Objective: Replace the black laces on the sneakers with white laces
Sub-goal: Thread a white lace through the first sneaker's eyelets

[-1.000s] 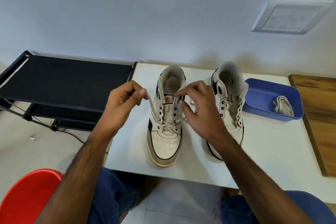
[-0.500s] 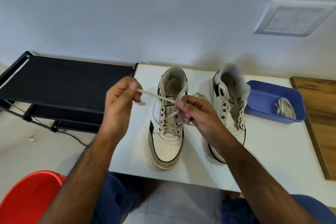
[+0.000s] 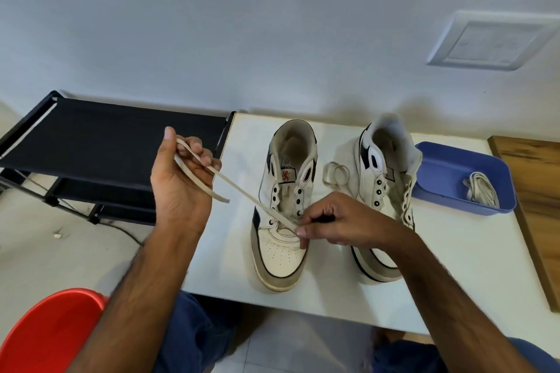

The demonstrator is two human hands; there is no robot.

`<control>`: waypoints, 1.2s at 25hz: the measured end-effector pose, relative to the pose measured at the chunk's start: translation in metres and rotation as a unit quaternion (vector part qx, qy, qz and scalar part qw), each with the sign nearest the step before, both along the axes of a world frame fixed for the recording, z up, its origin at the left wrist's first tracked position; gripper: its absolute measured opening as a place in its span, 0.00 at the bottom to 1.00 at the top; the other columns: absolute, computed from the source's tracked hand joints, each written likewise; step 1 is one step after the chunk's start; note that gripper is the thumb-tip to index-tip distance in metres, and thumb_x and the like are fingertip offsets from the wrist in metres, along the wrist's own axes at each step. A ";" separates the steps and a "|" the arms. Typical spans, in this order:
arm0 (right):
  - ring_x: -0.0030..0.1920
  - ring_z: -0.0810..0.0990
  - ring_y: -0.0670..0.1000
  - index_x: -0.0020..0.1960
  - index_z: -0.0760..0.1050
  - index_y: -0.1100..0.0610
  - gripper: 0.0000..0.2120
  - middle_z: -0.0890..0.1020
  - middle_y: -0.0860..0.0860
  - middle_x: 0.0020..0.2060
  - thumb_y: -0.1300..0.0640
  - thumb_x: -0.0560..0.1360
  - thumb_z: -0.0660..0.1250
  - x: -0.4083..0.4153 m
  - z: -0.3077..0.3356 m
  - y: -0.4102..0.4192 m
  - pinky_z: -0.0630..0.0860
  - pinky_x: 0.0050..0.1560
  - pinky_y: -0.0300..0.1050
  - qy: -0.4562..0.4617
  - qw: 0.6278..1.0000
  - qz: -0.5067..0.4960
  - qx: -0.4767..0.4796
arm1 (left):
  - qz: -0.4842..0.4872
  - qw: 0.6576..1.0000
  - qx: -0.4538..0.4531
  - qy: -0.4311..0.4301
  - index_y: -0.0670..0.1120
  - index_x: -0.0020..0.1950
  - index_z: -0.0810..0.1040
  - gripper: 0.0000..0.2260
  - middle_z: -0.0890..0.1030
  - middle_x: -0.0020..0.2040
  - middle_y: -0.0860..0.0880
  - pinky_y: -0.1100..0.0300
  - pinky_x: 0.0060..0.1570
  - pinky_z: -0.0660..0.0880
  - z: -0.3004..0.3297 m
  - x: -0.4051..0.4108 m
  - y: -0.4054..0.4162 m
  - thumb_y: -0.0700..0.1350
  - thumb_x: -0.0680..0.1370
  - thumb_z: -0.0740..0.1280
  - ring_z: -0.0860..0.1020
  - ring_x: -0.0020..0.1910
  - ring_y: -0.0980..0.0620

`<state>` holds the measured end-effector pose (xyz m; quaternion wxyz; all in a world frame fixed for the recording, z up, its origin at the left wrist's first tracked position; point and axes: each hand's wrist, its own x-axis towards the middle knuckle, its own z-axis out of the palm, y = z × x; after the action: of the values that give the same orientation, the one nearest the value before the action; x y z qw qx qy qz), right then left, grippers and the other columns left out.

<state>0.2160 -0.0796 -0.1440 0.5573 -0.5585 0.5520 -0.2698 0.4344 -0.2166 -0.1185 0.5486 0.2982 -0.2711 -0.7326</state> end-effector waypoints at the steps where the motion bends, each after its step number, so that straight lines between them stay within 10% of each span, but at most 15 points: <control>1: 0.29 0.66 0.56 0.48 0.86 0.59 0.08 0.80 0.60 0.35 0.55 0.79 0.71 -0.004 0.000 0.000 0.62 0.30 0.43 -0.008 1.000 0.019 0.008 | 0.000 1.000 0.008 -0.003 0.49 0.36 0.72 0.16 0.76 0.33 0.52 0.61 0.37 0.71 -0.001 0.000 -0.001 0.53 0.83 0.62 0.72 0.30 0.56; 5: 0.29 0.71 0.50 0.53 0.86 0.55 0.08 0.83 0.61 0.40 0.54 0.80 0.70 -0.007 0.001 -0.001 0.67 0.30 0.42 0.003 0.998 -0.054 -0.032 | -0.045 0.988 -0.048 -0.137 0.48 0.36 0.76 0.17 0.77 0.35 0.49 0.57 0.42 0.73 -0.004 -0.002 -0.002 0.48 0.84 0.61 0.76 0.35 0.53; 9: 0.51 0.83 0.49 0.60 0.82 0.50 0.09 0.85 0.47 0.50 0.54 0.81 0.68 0.011 -0.002 -0.010 0.81 0.54 0.50 0.013 0.962 -0.234 -0.140 | -0.196 0.884 -0.232 -0.355 0.39 0.48 0.79 0.12 0.81 0.42 0.50 0.61 0.44 0.74 -0.012 -0.022 0.017 0.46 0.83 0.64 0.80 0.43 0.57; 13: 0.54 0.79 0.49 0.60 0.82 0.49 0.10 0.80 0.49 0.50 0.54 0.81 0.66 0.020 -0.005 -0.015 0.77 0.54 0.41 0.025 0.957 -0.202 -0.205 | -0.239 0.858 -0.272 -0.364 0.41 0.48 0.77 0.08 0.77 0.45 0.42 0.65 0.41 0.76 -0.016 -0.033 0.028 0.46 0.81 0.67 0.78 0.41 0.59; 18: 0.47 0.82 0.57 0.47 0.83 0.53 0.04 0.82 0.53 0.42 0.54 0.78 0.70 0.019 -0.003 -0.015 0.78 0.48 0.54 -0.062 0.961 -0.189 -0.190 | -0.244 0.846 -0.286 -0.377 0.45 0.48 0.79 0.12 0.81 0.44 0.45 0.44 0.45 0.77 -0.022 -0.030 0.023 0.53 0.76 0.72 0.78 0.45 0.40; 23: 0.44 0.80 0.57 0.39 0.81 0.55 0.06 0.81 0.55 0.38 0.58 0.74 0.68 0.007 0.005 -0.011 0.75 0.52 0.50 -0.196 0.934 -0.238 -0.178 | -0.306 0.862 -0.283 -0.290 0.35 0.50 0.71 0.08 0.77 0.38 0.47 0.59 0.41 0.73 -0.016 -0.019 0.018 0.41 0.81 0.62 0.75 0.38 0.50; 30: 0.43 0.80 0.55 0.37 0.72 0.63 0.06 0.80 0.58 0.38 0.64 0.72 0.62 0.000 0.005 -0.011 0.74 0.48 0.49 -0.238 0.920 -0.250 -0.186 | -0.283 0.817 -0.300 -0.403 0.44 0.56 0.79 0.05 0.80 0.41 0.57 0.68 0.41 0.71 -0.021 -0.019 0.014 0.41 0.83 0.64 0.75 0.39 0.60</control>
<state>0.2161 -0.0901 -0.1394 0.4727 -0.4155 0.4642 -0.6233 0.4150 -0.2029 -0.1393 0.2210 0.2970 -0.7468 -0.5525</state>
